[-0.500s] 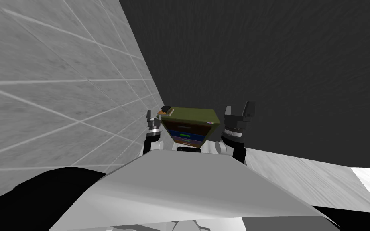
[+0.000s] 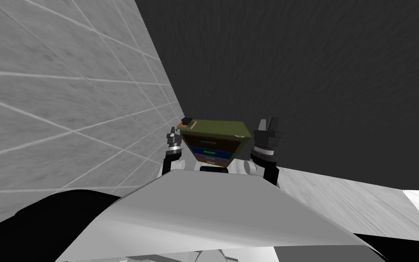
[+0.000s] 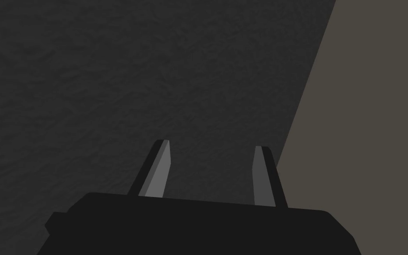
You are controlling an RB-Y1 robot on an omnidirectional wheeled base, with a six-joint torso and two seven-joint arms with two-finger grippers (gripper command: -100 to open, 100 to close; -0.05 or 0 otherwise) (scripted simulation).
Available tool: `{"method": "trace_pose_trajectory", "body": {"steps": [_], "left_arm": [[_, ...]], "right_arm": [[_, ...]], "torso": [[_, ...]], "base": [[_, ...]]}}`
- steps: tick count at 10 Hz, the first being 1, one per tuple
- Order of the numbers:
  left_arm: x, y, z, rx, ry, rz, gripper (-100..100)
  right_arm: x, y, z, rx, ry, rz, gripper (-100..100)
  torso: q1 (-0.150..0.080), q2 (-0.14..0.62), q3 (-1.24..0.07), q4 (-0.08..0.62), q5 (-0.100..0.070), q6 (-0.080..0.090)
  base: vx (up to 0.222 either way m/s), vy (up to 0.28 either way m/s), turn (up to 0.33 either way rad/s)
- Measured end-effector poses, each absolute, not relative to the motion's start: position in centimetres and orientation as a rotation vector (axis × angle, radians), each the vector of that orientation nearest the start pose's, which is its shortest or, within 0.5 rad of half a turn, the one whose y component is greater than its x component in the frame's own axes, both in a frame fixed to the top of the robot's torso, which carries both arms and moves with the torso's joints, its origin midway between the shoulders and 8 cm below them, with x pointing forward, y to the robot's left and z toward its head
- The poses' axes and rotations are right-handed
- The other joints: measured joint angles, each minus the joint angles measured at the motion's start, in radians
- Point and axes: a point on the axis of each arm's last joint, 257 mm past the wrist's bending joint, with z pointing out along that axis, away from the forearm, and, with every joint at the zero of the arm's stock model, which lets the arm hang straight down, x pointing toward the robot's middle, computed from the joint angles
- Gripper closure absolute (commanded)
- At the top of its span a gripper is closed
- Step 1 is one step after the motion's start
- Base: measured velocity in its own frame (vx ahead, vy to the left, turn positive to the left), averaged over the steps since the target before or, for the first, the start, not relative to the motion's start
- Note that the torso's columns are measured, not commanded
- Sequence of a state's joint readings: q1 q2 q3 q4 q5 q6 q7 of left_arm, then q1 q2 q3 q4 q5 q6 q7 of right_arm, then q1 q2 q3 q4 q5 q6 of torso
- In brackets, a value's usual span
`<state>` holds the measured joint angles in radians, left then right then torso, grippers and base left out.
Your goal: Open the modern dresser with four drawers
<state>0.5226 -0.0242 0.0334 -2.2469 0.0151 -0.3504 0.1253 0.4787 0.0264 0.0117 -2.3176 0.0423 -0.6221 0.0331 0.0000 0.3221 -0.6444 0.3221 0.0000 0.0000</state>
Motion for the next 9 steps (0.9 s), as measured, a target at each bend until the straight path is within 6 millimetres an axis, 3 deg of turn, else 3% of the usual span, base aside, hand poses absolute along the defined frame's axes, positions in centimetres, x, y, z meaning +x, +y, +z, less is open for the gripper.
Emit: {"method": "trace_pose_trajectory", "body": {"steps": [4, 5, 6, 9], "left_arm": [[36.65, 30.46, -2.86, -0.903, 0.669, -1.331, 0], [36.65, 30.46, -2.86, -0.903, 0.669, -1.331, -100], [36.7, 30.28, -2.9, -0.892, 0.689, -1.33, -100], [37.02, 29.59, -3.19, -0.857, 0.768, -1.326, -100]], "right_arm": [[31.48, -26.42, 6.83, 0.495, 0.497, 1.299, 0], [31.48, -26.42, 6.83, 0.495, 0.497, 1.299, 0], [31.49, -26.42, 6.81, 0.496, 0.497, 1.299, 0], [31.49, -26.42, 6.81, 0.496, 0.497, 1.299, 0]], "torso": [[0.0, 0.296, -0.59, 0.295, 0.0, 0.0], [0.0, 0.369, -0.738, 0.369, 0.0, 0.0], [0.0, 0.403, -0.807, 0.402, 0.0, 0.0], [0.0, 0.416, -0.831, 0.416, 0.0, 0.0]], "base": [[0.0, 0.0, 0.0], [0.003, -0.004, -0.018], [-0.005, -0.006, -0.025], [-0.012, -0.009, -0.032]]}}
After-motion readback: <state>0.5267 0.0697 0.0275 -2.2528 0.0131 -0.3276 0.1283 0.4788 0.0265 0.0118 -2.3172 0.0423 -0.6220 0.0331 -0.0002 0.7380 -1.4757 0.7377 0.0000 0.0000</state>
